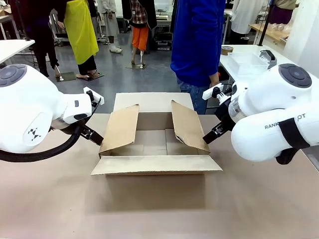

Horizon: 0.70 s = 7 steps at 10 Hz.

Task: Pack the gift set into the box.
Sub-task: Place both hands on the side flaps of the Package Box and spread them outward.

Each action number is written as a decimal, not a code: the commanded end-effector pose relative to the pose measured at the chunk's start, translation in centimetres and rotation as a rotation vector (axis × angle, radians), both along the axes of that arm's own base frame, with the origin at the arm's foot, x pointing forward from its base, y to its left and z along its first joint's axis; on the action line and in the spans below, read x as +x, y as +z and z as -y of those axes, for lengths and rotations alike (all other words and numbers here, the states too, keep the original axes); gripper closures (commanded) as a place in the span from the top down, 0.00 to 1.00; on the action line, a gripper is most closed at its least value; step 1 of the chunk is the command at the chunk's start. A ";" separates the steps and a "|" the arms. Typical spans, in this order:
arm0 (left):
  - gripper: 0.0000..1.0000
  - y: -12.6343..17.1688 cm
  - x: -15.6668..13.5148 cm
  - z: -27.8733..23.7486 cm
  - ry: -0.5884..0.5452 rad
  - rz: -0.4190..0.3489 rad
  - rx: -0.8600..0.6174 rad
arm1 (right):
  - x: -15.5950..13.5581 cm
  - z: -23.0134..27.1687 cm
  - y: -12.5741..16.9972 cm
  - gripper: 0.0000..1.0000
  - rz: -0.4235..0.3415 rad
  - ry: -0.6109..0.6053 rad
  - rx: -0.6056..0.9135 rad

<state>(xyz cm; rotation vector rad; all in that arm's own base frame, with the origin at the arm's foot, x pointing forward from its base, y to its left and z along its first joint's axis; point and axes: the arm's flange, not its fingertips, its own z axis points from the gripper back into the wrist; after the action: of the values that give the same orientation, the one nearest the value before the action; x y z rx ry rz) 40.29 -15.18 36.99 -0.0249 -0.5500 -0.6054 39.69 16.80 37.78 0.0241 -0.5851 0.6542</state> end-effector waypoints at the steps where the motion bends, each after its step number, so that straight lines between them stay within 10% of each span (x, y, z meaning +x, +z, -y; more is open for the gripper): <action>1: 1.00 0.0 0.0 0.0 0.000 0.001 0.000 | 0.0 0.0 0.0 1.00 0.000 0.000 0.001; 7: 1.00 0.0 0.0 0.0 0.000 0.001 0.000 | 0.0 0.0 0.0 1.00 0.000 0.000 0.001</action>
<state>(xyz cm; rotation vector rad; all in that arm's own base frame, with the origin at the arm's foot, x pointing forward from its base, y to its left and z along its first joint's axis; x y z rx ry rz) 40.29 -15.18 36.99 -0.0249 -0.5500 -0.6053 39.69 16.80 37.78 0.0241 -0.5851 0.6542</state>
